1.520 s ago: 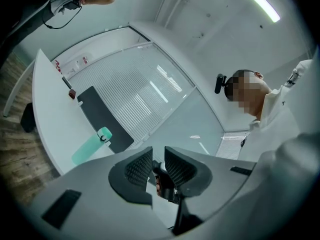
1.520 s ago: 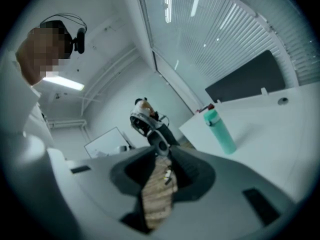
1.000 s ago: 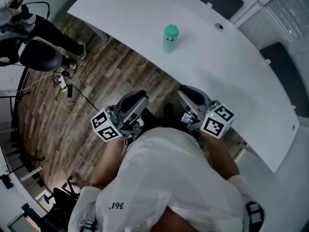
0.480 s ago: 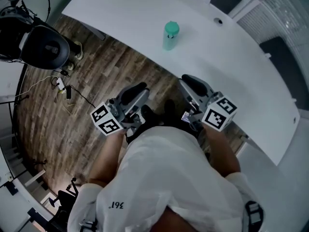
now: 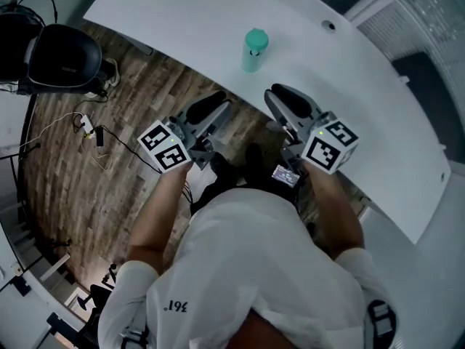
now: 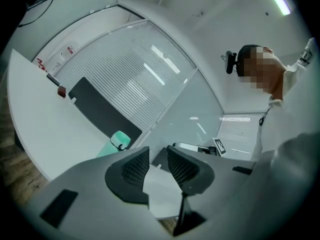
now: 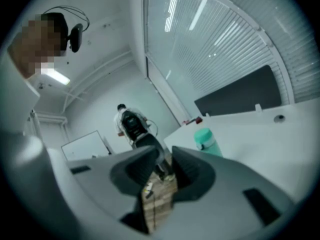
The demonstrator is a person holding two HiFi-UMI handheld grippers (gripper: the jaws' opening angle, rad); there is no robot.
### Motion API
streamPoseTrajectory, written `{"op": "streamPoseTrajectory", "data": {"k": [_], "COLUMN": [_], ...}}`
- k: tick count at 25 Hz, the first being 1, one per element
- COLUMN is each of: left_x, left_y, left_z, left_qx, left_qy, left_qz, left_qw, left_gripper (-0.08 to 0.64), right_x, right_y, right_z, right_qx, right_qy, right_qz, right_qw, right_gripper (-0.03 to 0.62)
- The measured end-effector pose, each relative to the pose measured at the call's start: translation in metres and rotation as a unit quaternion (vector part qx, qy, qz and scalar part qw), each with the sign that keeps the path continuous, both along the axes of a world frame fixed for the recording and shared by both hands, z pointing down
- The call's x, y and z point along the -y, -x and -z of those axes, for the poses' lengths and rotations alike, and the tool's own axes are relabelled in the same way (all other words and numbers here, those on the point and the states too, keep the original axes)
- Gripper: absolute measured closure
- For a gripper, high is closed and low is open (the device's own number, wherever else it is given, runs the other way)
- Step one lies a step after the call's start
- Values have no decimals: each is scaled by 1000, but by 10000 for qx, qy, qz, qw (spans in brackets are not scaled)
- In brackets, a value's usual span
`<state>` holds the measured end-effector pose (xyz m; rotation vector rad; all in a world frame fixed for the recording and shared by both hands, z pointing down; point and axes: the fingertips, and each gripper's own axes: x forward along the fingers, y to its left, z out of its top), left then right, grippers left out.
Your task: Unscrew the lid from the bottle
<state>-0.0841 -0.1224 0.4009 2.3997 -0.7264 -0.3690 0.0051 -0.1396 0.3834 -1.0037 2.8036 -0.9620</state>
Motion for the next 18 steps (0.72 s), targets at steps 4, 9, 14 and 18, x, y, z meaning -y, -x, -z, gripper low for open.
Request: {"op": "streamPoseTrajectory", "data": {"k": [4, 9, 14, 18], "left_x": [20, 45, 65, 79], "left_y": [-6, -14, -19, -23], "left_z": [-10, -22, -35, -46], "left_qx": [161, 359, 517, 675], "left_qy": [30, -4, -13, -8], "left_qz": [-27, -85, -86, -92], "left_qw": [9999, 9993, 9986, 9977], "left_gripper": [440, 440, 434, 383], "right_x": [16, 38, 53, 64], "right_y": [-2, 0, 0, -1], "right_z": [-10, -21, -32, -38], "right_qx": [-176, -359, -576, -715], "right_qy": [7, 117, 126, 138], "right_qz": [7, -32, -72, -117], "right_qw": [9998, 9993, 9982, 9973], "right_gripper": [495, 495, 495, 494]}}
